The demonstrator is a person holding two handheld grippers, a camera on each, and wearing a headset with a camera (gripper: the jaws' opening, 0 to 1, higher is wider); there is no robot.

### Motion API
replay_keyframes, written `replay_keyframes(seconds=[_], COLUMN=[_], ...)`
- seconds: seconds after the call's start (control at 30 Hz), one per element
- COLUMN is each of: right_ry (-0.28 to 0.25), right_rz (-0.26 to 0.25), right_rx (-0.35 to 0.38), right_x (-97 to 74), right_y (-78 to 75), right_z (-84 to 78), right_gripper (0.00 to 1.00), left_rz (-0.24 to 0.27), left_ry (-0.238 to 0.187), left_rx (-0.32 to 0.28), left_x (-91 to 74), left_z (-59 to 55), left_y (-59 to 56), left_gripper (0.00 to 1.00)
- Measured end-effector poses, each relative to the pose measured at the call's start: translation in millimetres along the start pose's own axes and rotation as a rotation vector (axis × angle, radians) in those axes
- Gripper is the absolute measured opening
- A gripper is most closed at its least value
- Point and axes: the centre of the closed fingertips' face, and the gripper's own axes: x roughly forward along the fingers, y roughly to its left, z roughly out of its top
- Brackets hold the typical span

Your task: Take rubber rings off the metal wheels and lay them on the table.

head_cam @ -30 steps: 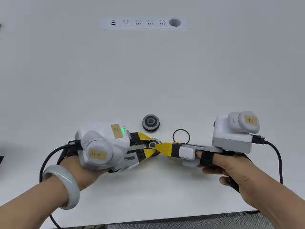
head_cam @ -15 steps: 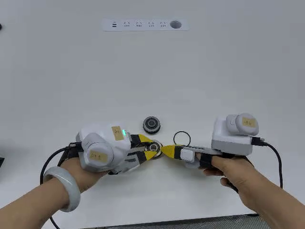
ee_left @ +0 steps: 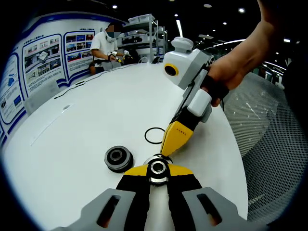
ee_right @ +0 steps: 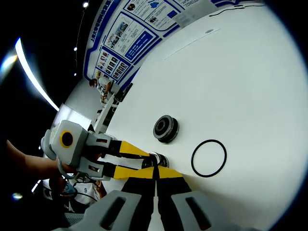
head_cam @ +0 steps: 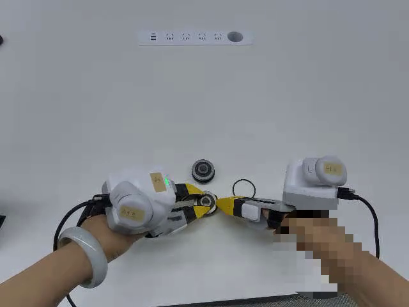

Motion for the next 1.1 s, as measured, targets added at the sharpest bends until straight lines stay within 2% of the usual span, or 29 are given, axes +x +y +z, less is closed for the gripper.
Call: replay_keyframes(seconds=[0.7, 1.0, 1.07, 1.1], right_ry=[-0.008, -0.018, -0.056, -0.046], right_rz=[0.023, 0.063, 0.099, 0.087], right_rx=[0.012, 0.026, 0.059, 0.044], right_x=[1.2, 2.0, 0.3, 0.2], right_y=[9.4, 19.5, 28.6, 27.1], right_z=[2.2, 4.2, 12.0, 10.8], right_gripper=[0.02, 0.02, 0.02, 0.02], left_rz=[-0.003, -0.003, -0.003, -0.004], left_ry=[0.0, 0.0, -0.001, -0.001], left_rx=[0.002, 0.002, 0.001, 0.001], left_x=[0.8, 0.8, 0.8, 0.8], left_z=[-1.0, -0.9, -1.2, -1.1], left_y=[0.7, 0.7, 0.8, 0.7], left_gripper=[0.12, 0.12, 0.12, 0.12])
